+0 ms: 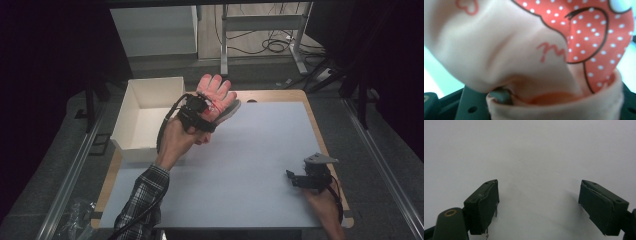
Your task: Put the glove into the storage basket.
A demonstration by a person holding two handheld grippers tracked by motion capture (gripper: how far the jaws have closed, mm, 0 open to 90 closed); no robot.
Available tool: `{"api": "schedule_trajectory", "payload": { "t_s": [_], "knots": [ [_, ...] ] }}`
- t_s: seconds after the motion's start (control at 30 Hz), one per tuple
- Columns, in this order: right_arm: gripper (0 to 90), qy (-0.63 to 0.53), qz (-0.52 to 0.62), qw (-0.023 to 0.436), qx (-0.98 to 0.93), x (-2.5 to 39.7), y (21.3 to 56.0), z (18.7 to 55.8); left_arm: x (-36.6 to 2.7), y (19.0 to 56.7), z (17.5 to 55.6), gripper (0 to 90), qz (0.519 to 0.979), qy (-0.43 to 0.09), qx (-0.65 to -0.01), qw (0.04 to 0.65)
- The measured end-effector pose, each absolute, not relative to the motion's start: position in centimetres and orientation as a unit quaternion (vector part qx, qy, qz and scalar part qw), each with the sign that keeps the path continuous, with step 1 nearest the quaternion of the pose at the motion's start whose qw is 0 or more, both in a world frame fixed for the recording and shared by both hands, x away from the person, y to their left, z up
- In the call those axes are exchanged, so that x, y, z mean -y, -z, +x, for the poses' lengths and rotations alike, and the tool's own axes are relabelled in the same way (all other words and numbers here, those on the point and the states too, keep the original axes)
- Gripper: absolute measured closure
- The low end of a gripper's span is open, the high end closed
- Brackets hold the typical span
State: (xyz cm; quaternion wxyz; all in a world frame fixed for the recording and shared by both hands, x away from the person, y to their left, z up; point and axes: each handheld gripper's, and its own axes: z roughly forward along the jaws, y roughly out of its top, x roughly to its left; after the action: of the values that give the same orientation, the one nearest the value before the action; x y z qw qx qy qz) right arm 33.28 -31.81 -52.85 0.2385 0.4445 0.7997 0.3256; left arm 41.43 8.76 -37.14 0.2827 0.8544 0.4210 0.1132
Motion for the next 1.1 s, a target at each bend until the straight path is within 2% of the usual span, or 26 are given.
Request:
{"api": "schedule_trajectory", "payload": {
  "t_s": [0.53, 1.1],
  "knots": [
    [16.9, -0.326, 0.445, 0.239, -0.799, 31.8, 52.8, 33.3, -15.1, 34.9, 42.6, 40.0, 0.812, -0.142, -0.493, 0.279],
    [16.9, -0.326, 0.445, 0.239, -0.799, 31.8, 52.8, 33.3, -21.7, 35.9, 43.2, 39.3, 0.758, -0.159, -0.574, 0.267]
  ]
}}
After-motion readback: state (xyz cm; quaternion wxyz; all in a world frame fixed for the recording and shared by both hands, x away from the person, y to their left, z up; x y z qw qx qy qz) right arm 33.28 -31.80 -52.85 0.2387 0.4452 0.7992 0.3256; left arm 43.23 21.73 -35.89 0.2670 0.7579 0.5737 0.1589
